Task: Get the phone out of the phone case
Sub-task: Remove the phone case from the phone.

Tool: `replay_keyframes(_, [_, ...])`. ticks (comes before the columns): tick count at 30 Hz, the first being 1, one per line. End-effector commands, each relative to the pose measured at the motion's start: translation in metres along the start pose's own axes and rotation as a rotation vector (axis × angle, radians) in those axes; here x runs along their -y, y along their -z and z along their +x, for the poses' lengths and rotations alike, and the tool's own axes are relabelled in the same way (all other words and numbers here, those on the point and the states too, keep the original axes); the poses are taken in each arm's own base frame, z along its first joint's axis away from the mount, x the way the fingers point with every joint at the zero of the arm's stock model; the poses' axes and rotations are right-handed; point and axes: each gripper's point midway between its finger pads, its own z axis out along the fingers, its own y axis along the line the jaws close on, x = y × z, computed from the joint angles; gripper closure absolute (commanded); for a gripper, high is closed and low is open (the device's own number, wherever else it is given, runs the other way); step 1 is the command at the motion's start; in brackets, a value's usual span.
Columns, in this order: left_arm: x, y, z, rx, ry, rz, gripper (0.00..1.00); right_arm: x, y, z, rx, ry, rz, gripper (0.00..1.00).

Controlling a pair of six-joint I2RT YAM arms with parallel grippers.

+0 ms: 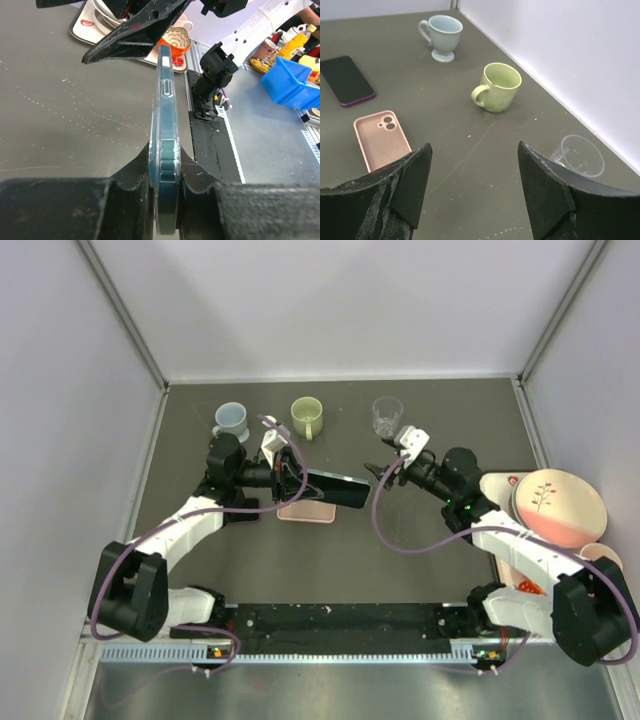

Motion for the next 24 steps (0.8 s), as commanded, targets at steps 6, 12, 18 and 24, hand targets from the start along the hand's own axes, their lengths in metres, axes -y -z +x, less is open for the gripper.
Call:
replay_keyframes(6, [0.008,0.0,-0.026,0.032,-0.144,-0.001,1.0,0.012,0.013,-0.065,0.172,-0.174,-0.058,0.35])
replay_keyframes(12, [0.008,0.0,-0.027,0.035,-0.153,-0.007,1.0,0.002,0.021,-0.074,0.195,-0.217,-0.143,0.38])
replay_keyframes(18, [0.008,0.001,-0.027,0.034,-0.158,-0.009,1.0,-0.006,0.025,-0.078,0.195,-0.278,-0.215,0.42])
replay_keyframes(24, [0.01,0.002,-0.028,0.033,-0.176,-0.01,1.0,-0.03,0.042,-0.086,0.185,-0.367,-0.434,0.46])
